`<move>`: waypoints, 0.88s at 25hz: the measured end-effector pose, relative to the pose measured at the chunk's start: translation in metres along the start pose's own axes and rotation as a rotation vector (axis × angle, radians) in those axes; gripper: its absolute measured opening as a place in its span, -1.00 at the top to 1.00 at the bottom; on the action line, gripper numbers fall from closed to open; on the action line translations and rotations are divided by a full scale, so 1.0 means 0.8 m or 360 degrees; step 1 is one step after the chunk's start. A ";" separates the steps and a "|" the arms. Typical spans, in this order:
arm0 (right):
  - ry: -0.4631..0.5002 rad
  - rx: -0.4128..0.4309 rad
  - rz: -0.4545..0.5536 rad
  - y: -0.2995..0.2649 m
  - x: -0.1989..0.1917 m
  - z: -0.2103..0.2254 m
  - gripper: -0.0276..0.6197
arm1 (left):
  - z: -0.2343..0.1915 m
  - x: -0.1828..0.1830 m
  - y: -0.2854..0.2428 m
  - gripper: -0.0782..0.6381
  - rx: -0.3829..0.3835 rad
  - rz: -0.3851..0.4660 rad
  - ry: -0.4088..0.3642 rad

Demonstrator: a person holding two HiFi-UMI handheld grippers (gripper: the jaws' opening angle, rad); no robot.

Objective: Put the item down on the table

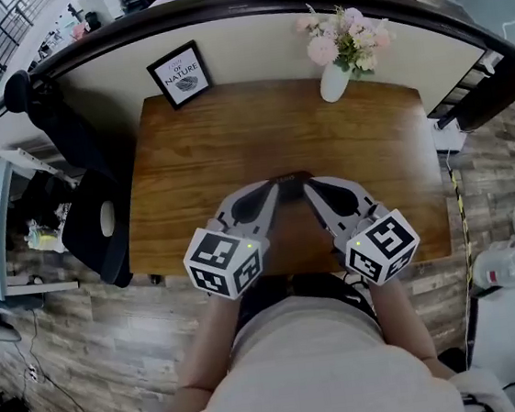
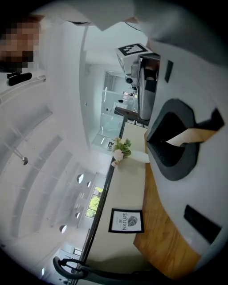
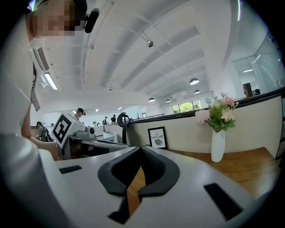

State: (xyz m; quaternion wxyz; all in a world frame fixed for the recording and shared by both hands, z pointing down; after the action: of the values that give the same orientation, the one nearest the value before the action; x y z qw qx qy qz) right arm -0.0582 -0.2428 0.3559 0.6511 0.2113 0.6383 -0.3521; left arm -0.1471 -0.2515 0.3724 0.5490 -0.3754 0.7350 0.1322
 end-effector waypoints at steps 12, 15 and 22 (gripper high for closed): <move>-0.0031 0.0033 -0.0048 -0.003 -0.023 -0.017 0.88 | 0.000 -0.042 0.007 0.75 0.0043 -0.0173 -0.0013; -0.0042 0.0056 -0.0070 -0.004 -0.029 -0.019 0.88 | -0.001 -0.049 0.006 0.75 0.0044 -0.0210 0.0005; -0.0054 0.0064 -0.0107 -0.007 -0.038 -0.022 0.88 | 0.003 -0.057 -0.003 0.75 0.0038 -0.0283 -0.0038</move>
State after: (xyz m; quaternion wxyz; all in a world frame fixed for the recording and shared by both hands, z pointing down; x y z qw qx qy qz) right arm -0.0722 -0.2283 0.3849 0.6451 0.1967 0.6268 -0.3902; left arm -0.1389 -0.2331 0.4133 0.5715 -0.4311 0.6937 0.0787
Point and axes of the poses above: the fingertips, and each gripper's own axes: y backward along the fingers, z to its right, x out of its top, the point moved 3 cm from there along y, backward along the fingers, and after that the axes turned 4 degrees about y, right-handed, at the moved point
